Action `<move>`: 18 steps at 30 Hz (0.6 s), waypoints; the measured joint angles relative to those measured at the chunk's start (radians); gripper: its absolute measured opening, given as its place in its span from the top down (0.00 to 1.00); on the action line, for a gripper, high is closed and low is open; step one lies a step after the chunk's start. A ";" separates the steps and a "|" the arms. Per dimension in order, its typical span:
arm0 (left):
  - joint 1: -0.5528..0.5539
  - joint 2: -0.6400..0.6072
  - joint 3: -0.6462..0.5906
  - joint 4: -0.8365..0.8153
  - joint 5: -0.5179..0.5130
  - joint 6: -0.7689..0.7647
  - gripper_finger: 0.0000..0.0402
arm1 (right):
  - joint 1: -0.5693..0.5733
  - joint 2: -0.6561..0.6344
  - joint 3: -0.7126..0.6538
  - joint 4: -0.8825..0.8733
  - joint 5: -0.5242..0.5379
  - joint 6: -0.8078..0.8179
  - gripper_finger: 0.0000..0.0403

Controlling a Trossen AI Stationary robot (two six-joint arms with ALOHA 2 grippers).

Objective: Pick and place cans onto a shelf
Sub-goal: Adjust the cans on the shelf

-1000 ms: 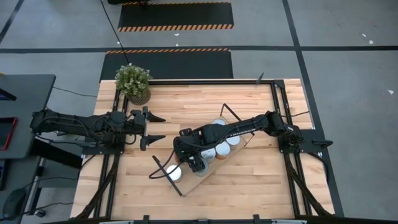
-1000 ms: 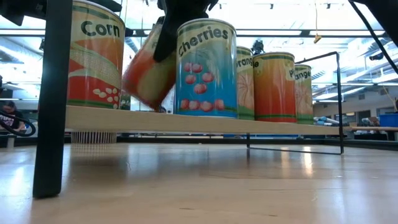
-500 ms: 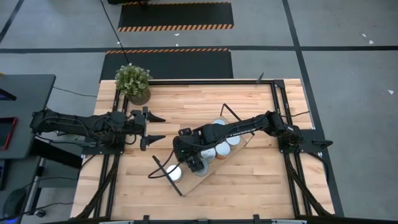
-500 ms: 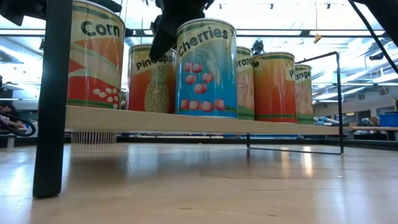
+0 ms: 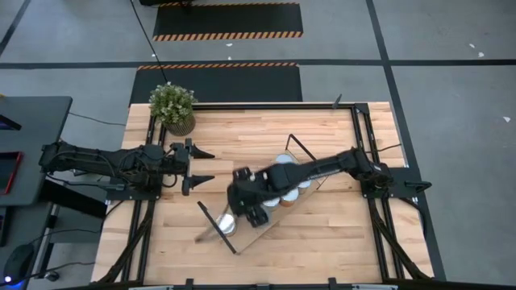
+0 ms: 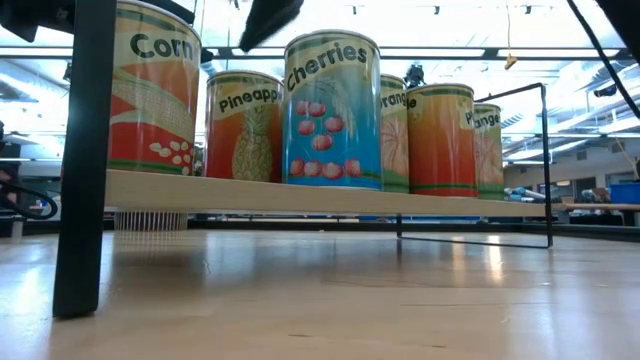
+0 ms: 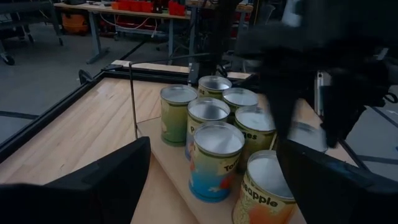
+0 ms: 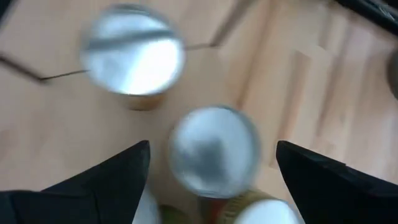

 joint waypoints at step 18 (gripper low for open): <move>0.000 0.000 0.000 -0.007 0.000 -0.013 0.12 | 0.247 0.000 -0.053 -0.131 0.358 0.096 0.14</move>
